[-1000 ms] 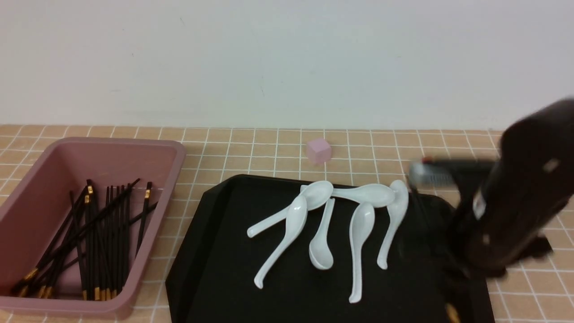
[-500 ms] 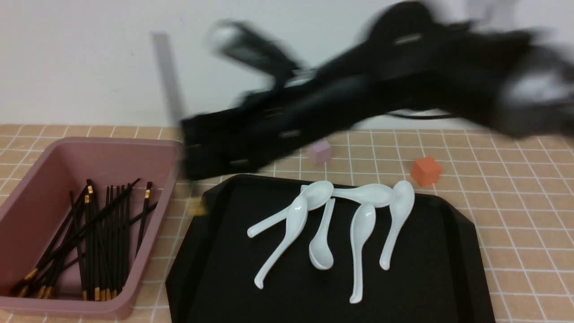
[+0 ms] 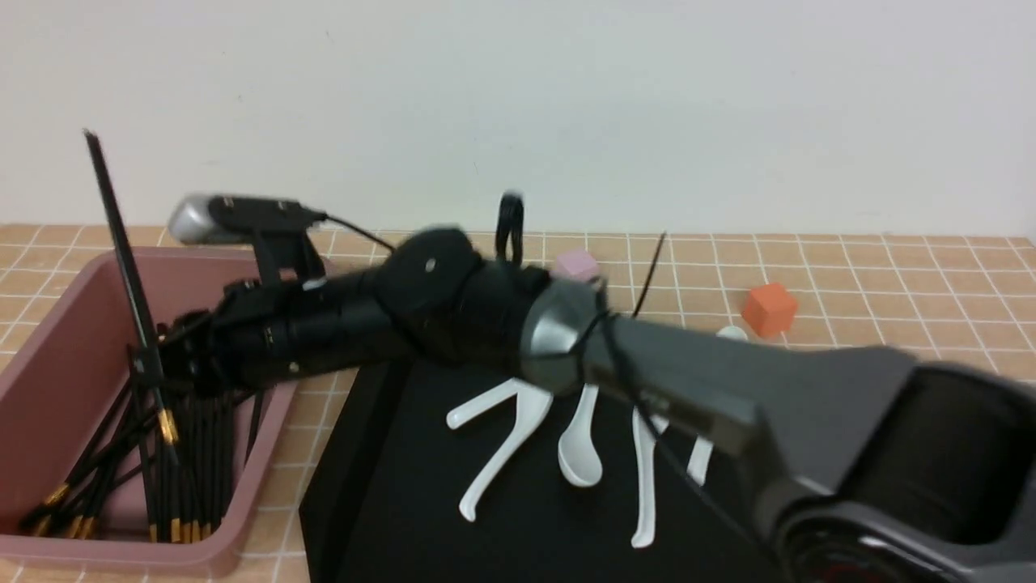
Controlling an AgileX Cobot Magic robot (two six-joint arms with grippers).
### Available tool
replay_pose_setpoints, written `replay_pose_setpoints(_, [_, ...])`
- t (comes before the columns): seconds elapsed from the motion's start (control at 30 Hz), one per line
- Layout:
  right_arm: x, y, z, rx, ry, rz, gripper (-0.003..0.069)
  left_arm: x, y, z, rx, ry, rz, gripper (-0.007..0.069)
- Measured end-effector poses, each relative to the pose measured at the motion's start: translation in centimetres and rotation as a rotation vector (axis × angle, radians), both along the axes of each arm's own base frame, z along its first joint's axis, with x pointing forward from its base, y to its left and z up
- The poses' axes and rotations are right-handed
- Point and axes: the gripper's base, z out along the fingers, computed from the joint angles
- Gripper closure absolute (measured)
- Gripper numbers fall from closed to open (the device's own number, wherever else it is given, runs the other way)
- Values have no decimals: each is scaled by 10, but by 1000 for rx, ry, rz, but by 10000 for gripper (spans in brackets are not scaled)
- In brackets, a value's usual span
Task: On brown tablecloth take chopsticks from black tray and put them in box.
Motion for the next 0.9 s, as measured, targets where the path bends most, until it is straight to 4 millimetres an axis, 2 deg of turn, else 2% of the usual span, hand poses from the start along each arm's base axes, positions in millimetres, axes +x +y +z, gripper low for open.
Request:
replay_pose_setpoints(0.1, [2,0,-7,-8,1,-3,343,0,0,0,0,0,0,385])
replay_pose_setpoints(0.2, [2,-1,-3,-30,-34,24,272,0,0,0,0,0,0,385])
replay_pose_setpoints(0.3, [-2,-8,9,-76,-76,106,277,0,0,0,0,0,0,385])
replay_pose_setpoints(0.43, [-10,-27,41,-152,-94,209,375,0,0,0,0,0,0,385])
replay_pose_setpoints(0.5, [-15,-46,67,-229,-102,266,473,0,0,0,0,0,0,385])
replay_pose_setpoints(0.57, [-22,-76,99,-350,-123,313,593,0,0,0,0,0,0,385])
replay_pose_setpoints(0.63, [-25,-100,119,-438,-108,317,655,0,0,0,0,0,0,385])
replay_pose_setpoints(0.67, [-27,-122,139,-505,-117,284,668,0,0,0,0,0,0,385])
replay_pose_setpoints(0.8, [-31,-184,196,-609,-170,62,666,0,0,0,0,0,0,385])
replay_pose_setpoints(0.9, [-42,-220,230,-630,-206,-88,663,0,0,0,0,0,0,385])
